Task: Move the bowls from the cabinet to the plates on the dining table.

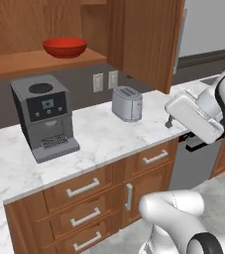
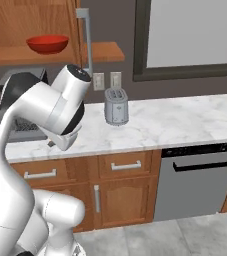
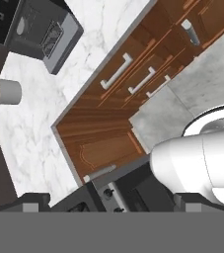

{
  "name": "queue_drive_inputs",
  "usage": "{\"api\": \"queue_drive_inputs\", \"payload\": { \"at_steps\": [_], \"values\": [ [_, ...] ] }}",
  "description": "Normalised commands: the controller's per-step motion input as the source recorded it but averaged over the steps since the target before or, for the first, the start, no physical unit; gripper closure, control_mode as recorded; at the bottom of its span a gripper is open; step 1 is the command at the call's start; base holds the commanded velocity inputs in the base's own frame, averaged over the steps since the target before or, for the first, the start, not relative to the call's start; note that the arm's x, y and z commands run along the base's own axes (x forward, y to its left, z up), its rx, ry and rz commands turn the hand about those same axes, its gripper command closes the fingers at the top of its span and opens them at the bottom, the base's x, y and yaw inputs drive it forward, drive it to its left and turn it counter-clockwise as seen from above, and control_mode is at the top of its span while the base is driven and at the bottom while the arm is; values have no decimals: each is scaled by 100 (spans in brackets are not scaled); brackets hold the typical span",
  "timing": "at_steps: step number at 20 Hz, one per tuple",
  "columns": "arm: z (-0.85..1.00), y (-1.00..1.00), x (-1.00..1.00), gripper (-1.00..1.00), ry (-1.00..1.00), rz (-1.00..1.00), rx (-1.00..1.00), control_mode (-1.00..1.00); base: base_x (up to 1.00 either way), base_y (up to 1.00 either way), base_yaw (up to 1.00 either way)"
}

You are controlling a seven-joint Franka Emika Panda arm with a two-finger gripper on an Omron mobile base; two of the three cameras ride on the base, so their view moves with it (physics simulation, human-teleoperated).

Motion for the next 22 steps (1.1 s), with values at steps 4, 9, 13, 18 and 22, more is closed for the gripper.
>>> {"api": "queue_drive_inputs", "payload": {
  "at_steps": [4,9,13,18,22],
  "values": [
    [0,0,0,-100,0,0,0,100,-5,51,-4],
    [0,0,0,-100,0,0,0,100,5,41,5],
    [0,0,0,-100,0,0,0,100,19,26,7],
    [0,0,0,-100,0,0,0,100,49,21,1],
    [0,0,0,-100,0,0,0,100,32,35,-1]
  ]
}}
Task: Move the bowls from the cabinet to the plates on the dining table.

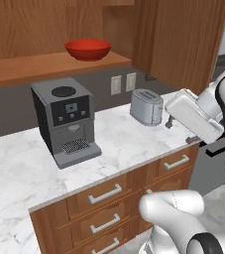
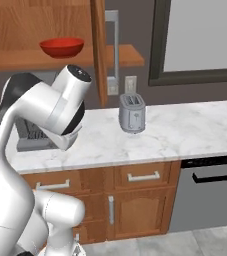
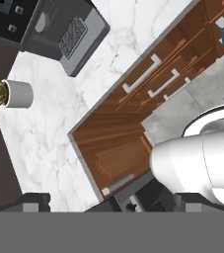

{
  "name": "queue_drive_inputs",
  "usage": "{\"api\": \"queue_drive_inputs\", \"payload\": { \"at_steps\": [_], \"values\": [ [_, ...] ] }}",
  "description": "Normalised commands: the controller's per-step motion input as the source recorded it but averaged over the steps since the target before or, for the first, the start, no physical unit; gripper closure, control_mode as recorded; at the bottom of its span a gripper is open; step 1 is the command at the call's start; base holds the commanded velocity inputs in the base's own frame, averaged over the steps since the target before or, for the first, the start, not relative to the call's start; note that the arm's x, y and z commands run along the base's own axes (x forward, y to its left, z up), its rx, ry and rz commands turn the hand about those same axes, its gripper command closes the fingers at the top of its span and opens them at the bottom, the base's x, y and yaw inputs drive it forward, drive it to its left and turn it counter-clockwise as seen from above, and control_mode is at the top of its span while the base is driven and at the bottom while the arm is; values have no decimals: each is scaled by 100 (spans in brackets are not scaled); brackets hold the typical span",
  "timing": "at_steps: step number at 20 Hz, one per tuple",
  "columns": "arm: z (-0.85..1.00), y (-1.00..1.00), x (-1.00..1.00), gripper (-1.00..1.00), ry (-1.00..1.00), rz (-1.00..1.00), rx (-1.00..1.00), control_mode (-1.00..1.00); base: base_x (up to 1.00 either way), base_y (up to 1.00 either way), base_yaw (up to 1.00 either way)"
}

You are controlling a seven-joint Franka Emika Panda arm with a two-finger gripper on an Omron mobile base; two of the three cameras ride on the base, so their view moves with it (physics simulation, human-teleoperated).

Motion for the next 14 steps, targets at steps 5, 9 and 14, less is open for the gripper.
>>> {"api": "queue_drive_inputs", "payload": {
  "at_steps": [5,9,14],
  "values": [
    [0,0,0,-100,0,0,0,100,35,29,-2],
    [0,0,0,-100,0,0,0,100,26,12,-9],
    [0,0,0,-100,0,0,0,100,6,12,-17]
  ]
}}
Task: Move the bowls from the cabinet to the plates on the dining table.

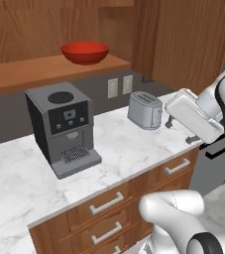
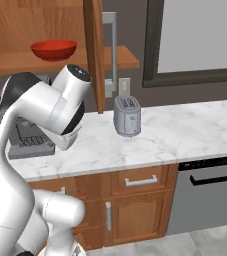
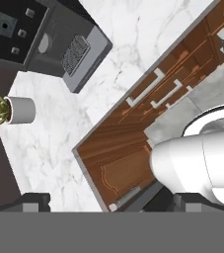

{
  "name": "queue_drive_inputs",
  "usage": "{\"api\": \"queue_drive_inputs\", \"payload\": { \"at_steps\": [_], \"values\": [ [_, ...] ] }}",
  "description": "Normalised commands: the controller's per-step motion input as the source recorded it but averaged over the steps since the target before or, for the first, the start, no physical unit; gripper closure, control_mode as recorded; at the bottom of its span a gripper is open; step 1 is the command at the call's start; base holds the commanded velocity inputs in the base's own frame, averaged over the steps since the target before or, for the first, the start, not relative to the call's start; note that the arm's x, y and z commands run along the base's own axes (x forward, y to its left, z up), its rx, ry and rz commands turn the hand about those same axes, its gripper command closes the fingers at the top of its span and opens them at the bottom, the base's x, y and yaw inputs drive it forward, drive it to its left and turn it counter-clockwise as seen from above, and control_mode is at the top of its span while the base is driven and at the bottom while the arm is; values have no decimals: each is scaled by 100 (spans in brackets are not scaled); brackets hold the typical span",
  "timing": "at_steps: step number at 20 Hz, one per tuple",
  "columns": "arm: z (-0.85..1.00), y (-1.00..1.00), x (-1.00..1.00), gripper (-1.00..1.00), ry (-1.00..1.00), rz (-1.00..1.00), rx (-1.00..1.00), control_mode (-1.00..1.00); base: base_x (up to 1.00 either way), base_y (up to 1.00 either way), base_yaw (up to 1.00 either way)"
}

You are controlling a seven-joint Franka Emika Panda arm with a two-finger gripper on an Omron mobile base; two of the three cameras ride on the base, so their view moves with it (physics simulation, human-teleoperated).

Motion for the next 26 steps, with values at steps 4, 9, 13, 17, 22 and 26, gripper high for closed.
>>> {"api": "queue_drive_inputs", "payload": {
  "at_steps": [4,9,13,17,22,26],
  "values": [
    [0,0,0,-100,0,0,0,100,0,10,-20],
    [0,0,0,-100,0,0,0,100,0,14,-19],
    [0,0,0,-100,0,0,0,100,-4,59,-1],
    [0,0,0,-100,0,0,0,100,-7,62,0],
    [0,0,0,-100,0,0,0,100,5,61,1],
    [0,0,0,-100,0,0,0,100,32,56,0]
  ]
}}
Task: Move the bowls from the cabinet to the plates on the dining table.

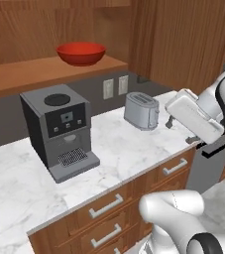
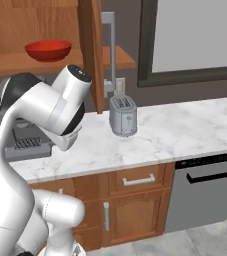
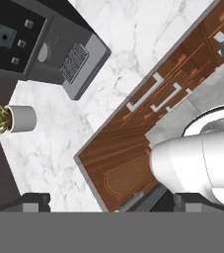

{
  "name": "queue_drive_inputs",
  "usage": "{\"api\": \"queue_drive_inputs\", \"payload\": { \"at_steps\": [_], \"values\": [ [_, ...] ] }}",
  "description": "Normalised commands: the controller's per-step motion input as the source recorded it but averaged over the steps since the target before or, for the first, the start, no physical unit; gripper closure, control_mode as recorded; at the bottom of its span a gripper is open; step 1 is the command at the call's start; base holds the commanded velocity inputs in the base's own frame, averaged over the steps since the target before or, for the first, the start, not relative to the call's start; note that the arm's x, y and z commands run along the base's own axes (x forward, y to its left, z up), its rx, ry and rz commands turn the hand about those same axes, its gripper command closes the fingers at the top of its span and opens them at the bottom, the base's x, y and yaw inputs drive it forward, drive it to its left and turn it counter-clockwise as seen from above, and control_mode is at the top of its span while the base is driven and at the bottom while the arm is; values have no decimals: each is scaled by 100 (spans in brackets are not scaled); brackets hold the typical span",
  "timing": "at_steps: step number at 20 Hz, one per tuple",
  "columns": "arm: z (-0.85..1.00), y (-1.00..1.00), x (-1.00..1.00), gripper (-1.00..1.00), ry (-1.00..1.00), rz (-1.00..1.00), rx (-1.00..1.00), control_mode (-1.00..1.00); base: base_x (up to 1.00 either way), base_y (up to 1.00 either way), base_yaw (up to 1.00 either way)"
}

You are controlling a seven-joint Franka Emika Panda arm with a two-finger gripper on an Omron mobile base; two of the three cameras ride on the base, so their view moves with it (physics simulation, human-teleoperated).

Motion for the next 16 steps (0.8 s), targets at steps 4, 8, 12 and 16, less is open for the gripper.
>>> {"api": "queue_drive_inputs", "payload": {
  "at_steps": [4,8,12,16],
  "values": [
    [0,0,0,-100,0,0,0,100,44,41,2],
    [0,0,0,-100,0,0,0,100,50,10,10],
    [0,0,0,-100,0,0,0,100,37,32,6],
    [0,0,0,-100,0,0,0,100,13,52,-2]
  ]
}}
